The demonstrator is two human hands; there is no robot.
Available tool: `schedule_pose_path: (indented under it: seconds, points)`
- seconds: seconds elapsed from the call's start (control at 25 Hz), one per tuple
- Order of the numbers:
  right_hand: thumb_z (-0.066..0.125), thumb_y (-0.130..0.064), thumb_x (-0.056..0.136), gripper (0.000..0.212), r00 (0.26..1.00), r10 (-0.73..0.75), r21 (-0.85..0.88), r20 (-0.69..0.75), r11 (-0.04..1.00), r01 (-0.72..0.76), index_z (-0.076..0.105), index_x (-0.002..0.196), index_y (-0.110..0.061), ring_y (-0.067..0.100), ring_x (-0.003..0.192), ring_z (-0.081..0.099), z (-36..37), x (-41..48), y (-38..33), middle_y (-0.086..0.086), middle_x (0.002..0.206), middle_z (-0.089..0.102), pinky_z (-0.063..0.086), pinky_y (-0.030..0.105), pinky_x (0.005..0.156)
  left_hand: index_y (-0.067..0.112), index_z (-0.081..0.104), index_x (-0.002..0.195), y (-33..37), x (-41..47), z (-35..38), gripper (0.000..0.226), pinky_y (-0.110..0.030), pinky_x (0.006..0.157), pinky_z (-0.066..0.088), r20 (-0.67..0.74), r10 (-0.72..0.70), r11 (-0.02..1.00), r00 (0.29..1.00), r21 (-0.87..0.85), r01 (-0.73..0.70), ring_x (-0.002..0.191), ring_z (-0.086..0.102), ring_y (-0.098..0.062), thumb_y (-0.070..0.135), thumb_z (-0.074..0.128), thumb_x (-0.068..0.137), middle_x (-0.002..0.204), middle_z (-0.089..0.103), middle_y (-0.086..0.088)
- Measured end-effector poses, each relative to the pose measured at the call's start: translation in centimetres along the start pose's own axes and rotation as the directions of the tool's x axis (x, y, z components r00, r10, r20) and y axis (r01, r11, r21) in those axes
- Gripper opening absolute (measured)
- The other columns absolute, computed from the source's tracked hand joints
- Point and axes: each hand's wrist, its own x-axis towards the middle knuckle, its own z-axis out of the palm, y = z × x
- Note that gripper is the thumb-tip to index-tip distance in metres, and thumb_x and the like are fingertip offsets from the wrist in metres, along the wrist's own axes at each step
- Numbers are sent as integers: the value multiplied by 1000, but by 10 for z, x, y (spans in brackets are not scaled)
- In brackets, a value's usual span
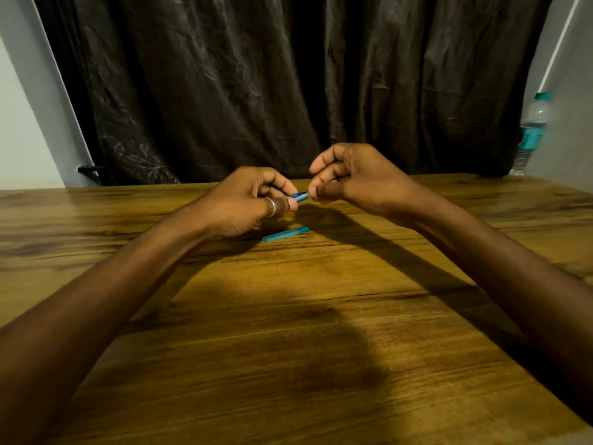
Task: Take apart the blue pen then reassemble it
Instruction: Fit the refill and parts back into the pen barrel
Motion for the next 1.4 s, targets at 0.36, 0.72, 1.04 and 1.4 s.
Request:
schedule_pose_path:
  seconds: [0.36,0.72,1.04,1.4]
  points:
    - [67,11,85,30,1000,6,159,1,987,-6,57,110,-3,10,67,73,1,1,3,10,80,73,61,26,69,4,64,113,1,-4,-3,25,-12,50,44,0,11,1000,1000,-25,-11,78,61,-18,6,69,88,108,70,-29]
    - [68,10,84,25,999,29,171,-18,985,-26,59,106,1,10,64,72,1,0,2,16,81,71,61,26,68,2,65,113,0,-2,0,26,-9,49,44,17,2,1000,1000,-19,-2,67,60,-9,5,69,88,91,65,-17]
    - [67,14,84,26,997,51,247,-53,968,-36,60,104,-1,14,71,73,2,2,3,12,82,73,62,28,73,1,64,116,3,-2,0,27,-7,50,43,-13,9,999,1000,-53,-9,69,61,-7,2,67,90,98,70,-17]
    - [63,18,84,27,997,63,332,-53,942,-42,59,99,-4,14,73,73,2,2,3,14,86,72,63,27,71,17,66,105,-2,0,0,17,-22,54,41,-37,5,995,999,-97,-8,69,64,-3,12,69,89,87,75,1]
